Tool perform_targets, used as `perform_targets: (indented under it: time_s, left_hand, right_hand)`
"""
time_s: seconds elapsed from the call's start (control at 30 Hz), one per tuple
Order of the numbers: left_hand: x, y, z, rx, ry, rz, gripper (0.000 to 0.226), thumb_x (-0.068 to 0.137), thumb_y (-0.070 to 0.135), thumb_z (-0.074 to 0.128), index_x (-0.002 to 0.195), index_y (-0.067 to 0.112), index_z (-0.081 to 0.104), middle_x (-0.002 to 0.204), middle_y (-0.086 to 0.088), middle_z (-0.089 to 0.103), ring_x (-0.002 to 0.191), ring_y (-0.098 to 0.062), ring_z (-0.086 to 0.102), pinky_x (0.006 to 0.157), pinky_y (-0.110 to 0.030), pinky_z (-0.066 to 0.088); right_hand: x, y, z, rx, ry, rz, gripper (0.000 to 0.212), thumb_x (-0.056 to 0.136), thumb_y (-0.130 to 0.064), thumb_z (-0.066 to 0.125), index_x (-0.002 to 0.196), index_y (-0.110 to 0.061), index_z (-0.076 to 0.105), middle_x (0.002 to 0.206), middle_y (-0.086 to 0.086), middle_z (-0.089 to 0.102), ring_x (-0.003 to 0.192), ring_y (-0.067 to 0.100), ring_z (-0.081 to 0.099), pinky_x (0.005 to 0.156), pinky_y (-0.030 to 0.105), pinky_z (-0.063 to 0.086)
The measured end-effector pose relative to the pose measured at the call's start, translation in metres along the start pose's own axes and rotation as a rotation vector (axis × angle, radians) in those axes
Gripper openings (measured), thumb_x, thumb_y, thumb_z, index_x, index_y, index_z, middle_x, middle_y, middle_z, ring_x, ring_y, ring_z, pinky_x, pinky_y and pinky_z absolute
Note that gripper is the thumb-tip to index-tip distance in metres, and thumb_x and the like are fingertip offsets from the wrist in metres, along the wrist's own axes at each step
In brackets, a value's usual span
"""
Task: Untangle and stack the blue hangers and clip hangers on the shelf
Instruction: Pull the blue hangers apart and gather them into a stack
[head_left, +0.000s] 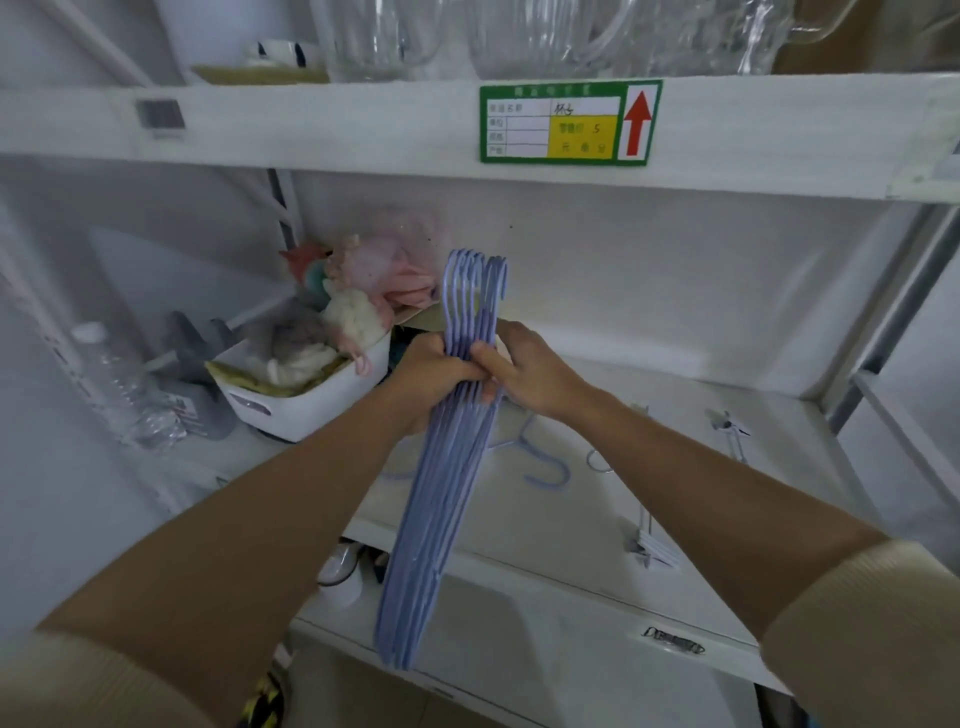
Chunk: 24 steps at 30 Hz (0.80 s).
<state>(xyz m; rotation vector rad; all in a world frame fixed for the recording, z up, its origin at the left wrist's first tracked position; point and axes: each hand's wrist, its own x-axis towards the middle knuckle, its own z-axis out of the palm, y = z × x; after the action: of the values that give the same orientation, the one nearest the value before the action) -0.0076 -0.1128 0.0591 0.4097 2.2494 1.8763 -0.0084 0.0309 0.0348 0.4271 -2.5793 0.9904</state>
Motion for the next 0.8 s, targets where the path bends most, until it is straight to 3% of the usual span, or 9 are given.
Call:
perform_targets:
  time_s: [0.03,0.1,0.2,0.27,0.37,0.47,0.63,0.8]
  left_hand:
    - [-0.001,-0.002,-0.009,0.022,0.026,-0.003,0.012,0.084,-0.005,0.064,0.078,0.006,0.065,0.06,-0.008,0.067,0.05,-0.015,0.065,0.053,-0.027,0.057]
    - [-0.001,-0.009,-0.024,0.066,0.053,-0.012,0.009,0.085,0.001,0.064,0.079,0.008,0.065,0.067,-0.009,0.069,0.062,-0.02,0.068,0.071,-0.036,0.061]
    - [-0.002,-0.017,-0.036,0.065,0.076,-0.028,0.005,0.086,0.007,0.065,0.091,0.009,0.066,0.087,-0.017,0.068,0.083,-0.033,0.067,0.087,-0.05,0.056]
    - [-0.001,-0.023,-0.038,0.02,0.077,-0.028,0.01,0.088,0.005,0.063,0.098,0.007,0.064,0.085,-0.015,0.067,0.075,-0.027,0.069,0.085,-0.048,0.057]
    - [0.002,-0.032,-0.036,-0.011,0.076,-0.008,0.018,0.09,0.003,0.06,0.107,-0.001,0.061,0.083,-0.015,0.065,0.062,-0.017,0.068,0.075,-0.039,0.061]
    - [0.007,-0.042,-0.033,-0.04,0.081,-0.016,0.014,0.09,0.001,0.058,0.104,0.003,0.061,0.087,-0.018,0.063,0.07,-0.023,0.066,0.068,-0.033,0.061]
    - [0.02,-0.059,-0.03,0.02,0.105,-0.024,0.005,0.089,0.002,0.06,0.089,0.005,0.063,0.084,-0.019,0.065,0.083,-0.035,0.065,0.086,-0.051,0.055]
    - [0.029,-0.065,-0.028,-0.009,0.124,-0.044,0.005,0.09,0.001,0.059,0.093,0.004,0.062,0.085,-0.02,0.065,0.08,-0.032,0.065,0.084,-0.048,0.057]
  right_hand:
    - [0.001,0.003,0.0,-0.111,-0.02,0.025,0.044,0.097,-0.046,0.039,0.127,-0.018,0.055,0.121,0.01,0.064,0.113,0.026,0.058,0.096,0.041,0.046]
    - [-0.002,0.013,0.002,-0.363,-0.045,0.139,0.057,0.097,-0.05,0.037,0.142,-0.016,0.042,0.141,0.011,0.049,0.133,0.027,0.041,0.105,0.043,0.038]
    - [-0.016,0.036,0.008,-0.666,-0.164,0.187,0.065,0.095,-0.058,0.028,0.149,-0.023,0.025,0.151,0.003,0.034,0.142,0.023,0.026,0.113,0.044,0.027]
    - [-0.024,0.057,0.016,-0.764,-0.252,0.217,0.068,0.093,-0.063,0.023,0.151,-0.027,0.016,0.155,0.001,0.025,0.146,0.022,0.017,0.116,0.045,0.021]
    - [-0.032,0.084,0.029,-0.805,-0.359,0.263,0.07,0.092,-0.065,0.021,0.152,-0.032,0.009,0.158,0.002,0.019,0.147,0.024,0.013,0.117,0.047,0.019]
    - [-0.035,0.104,0.043,-0.789,-0.391,0.258,0.07,0.092,-0.065,0.024,0.152,-0.034,0.007,0.157,0.001,0.019,0.146,0.024,0.017,0.114,0.046,0.024]
    - [-0.031,0.131,0.061,-0.729,-0.407,0.249,0.066,0.093,-0.062,0.028,0.151,-0.035,0.012,0.158,-0.003,0.019,0.141,0.023,0.026,0.11,0.044,0.03]
    - [-0.025,0.15,0.078,-0.659,-0.523,0.252,0.056,0.097,-0.047,0.037,0.147,-0.025,0.028,0.153,0.003,0.029,0.137,0.026,0.033,0.107,0.044,0.035]
